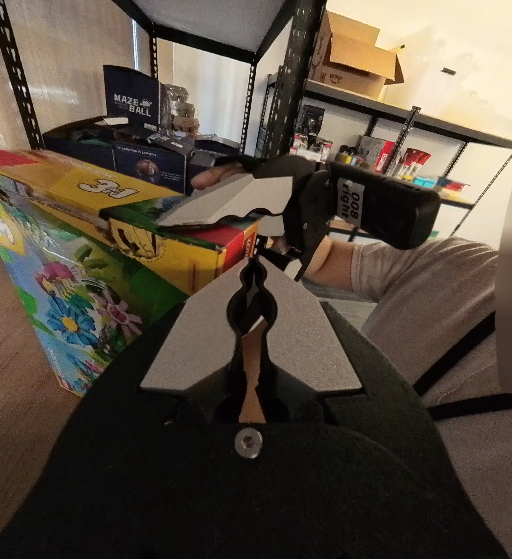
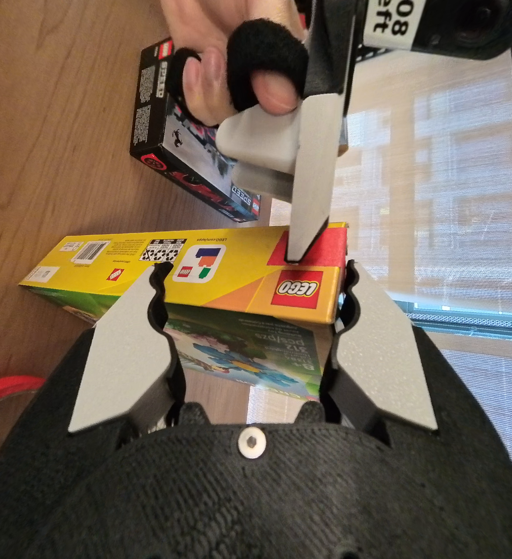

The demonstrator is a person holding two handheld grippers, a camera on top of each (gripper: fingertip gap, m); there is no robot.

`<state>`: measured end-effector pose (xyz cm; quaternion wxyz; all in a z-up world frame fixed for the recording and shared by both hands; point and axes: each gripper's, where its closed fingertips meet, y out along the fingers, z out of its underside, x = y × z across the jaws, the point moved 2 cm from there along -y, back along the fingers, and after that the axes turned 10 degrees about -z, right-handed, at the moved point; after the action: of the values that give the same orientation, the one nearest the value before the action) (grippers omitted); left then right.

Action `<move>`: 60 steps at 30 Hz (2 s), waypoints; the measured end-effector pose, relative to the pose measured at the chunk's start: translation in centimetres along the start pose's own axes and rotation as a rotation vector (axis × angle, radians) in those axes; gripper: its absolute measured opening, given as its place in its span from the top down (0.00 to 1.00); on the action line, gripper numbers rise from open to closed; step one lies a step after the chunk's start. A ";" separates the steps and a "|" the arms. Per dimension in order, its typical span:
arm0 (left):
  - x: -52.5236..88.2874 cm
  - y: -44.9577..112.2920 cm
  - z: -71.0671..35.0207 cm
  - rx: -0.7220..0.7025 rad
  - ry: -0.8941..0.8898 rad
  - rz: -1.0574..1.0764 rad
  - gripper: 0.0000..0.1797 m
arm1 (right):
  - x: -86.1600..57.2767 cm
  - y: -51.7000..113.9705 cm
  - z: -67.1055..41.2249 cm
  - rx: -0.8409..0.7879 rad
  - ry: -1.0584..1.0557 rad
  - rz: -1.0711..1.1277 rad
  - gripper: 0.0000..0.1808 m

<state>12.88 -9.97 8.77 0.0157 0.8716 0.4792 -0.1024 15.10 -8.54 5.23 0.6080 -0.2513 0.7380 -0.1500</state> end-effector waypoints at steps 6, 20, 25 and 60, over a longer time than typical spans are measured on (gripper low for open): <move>-0.3 0.0 -1.2 0.017 0.103 -0.020 1.00 | 0.1 -0.1 0.1 0.000 0.004 0.004 0.36; -0.7 1.2 0.1 -0.041 0.229 -0.018 1.00 | 0.0 0.0 0.0 -0.004 0.005 0.012 0.35; 1.8 -4.0 -6.6 -0.454 0.115 -0.176 1.00 | 0.1 -0.1 0.0 -0.006 0.008 0.016 0.35; -1.6 5.4 14.0 -0.118 -0.019 -0.324 0.61 | 3.3 -3.5 2.9 -0.080 1.158 0.751 0.35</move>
<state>14.26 -15.95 -4.99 0.0545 0.7793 0.6187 -0.0834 18.19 -13.08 3.72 0.1170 0.1195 0.9858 -0.0121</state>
